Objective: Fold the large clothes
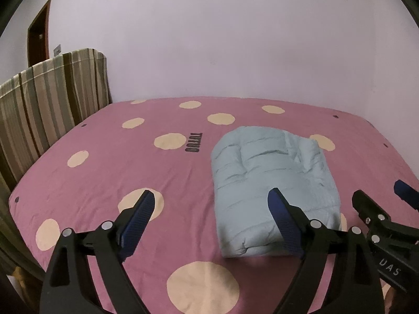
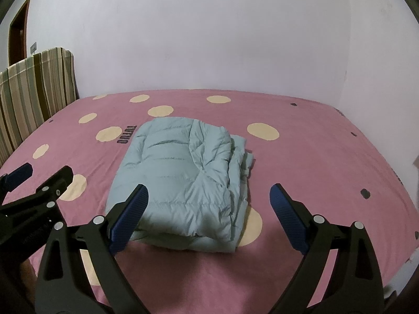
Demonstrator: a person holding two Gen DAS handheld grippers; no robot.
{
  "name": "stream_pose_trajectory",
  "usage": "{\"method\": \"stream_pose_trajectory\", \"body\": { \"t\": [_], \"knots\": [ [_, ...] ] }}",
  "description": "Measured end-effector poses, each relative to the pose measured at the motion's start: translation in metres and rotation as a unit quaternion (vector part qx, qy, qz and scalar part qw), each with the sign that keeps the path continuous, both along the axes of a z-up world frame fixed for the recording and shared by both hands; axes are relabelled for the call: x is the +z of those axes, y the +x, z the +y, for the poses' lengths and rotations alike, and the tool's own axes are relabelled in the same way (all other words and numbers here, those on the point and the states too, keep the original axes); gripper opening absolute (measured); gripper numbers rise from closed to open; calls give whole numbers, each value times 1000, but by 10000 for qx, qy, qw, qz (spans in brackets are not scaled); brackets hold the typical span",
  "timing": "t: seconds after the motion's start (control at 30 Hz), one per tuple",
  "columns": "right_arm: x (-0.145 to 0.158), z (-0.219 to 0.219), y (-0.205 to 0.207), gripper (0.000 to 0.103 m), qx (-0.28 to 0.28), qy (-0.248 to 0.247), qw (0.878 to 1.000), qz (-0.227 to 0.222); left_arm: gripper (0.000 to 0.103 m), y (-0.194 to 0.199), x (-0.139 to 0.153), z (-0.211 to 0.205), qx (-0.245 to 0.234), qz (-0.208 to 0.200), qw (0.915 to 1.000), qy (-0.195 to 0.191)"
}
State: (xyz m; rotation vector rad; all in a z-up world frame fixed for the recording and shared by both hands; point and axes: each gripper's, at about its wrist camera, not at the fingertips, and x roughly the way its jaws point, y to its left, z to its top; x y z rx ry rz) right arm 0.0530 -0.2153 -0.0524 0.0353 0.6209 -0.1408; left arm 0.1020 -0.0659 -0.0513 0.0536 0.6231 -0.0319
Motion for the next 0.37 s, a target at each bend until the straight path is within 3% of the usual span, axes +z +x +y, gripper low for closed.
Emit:
{"method": "stream_pose_trajectory", "body": {
  "t": [0.1, 0.23, 0.37],
  "knots": [
    [-3, -4, 3, 94, 31, 28, 10000, 37, 87, 6, -6, 0, -93, 21, 9999, 132],
    [-10, -23, 9, 94, -107, -20, 9999, 69, 87, 25, -21, 17, 256, 32, 9988, 425],
    [-24, -62, 21, 98, -502, -9, 9986, 185, 87, 58, -46, 59, 727, 401, 9957, 416]
  ]
}}
